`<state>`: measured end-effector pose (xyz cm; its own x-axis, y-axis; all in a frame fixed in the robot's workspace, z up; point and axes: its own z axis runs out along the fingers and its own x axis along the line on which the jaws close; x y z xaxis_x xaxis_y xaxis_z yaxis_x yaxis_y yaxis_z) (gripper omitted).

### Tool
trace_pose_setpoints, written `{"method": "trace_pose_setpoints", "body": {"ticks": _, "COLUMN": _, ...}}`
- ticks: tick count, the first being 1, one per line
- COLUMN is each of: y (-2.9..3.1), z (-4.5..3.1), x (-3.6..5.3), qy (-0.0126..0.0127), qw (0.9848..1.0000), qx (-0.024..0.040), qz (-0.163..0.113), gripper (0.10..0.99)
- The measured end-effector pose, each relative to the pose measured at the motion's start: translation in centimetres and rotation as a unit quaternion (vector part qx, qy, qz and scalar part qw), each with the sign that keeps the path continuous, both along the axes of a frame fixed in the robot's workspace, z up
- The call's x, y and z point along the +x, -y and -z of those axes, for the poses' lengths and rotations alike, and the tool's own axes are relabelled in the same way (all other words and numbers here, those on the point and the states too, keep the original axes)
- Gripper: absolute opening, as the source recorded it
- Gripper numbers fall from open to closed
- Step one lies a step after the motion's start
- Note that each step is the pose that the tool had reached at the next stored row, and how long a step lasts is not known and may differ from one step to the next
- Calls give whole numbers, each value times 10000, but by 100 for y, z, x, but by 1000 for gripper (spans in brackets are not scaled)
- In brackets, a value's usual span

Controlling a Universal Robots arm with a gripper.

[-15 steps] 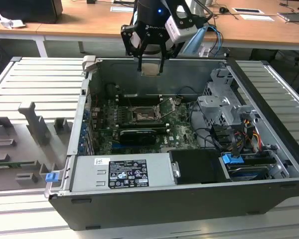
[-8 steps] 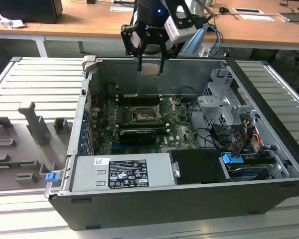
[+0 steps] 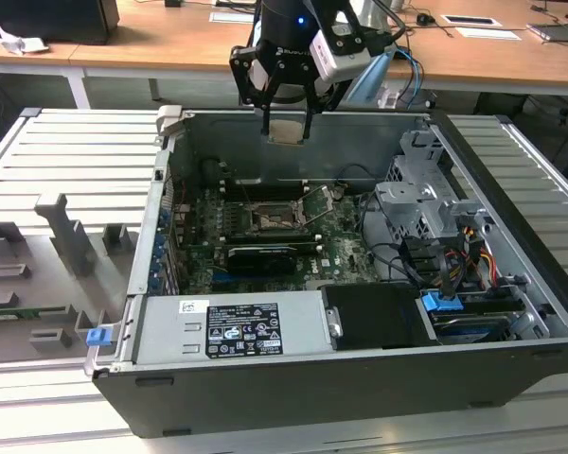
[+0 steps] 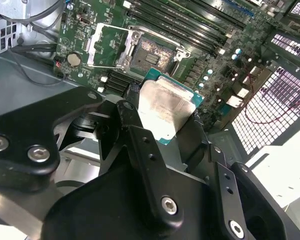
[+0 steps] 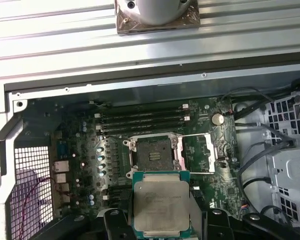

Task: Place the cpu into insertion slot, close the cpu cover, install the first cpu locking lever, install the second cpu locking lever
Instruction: 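Place the cpu into insertion slot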

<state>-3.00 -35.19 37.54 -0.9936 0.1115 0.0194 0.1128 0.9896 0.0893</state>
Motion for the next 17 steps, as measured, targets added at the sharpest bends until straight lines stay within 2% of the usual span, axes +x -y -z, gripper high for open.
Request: {"method": "trace_pose_setpoints", "body": {"ticks": 17, "y": 1, "z": 8, "x": 0, "qy": 0, "qw": 9998, "qx": -6, "qz": 221, "gripper": 541}}
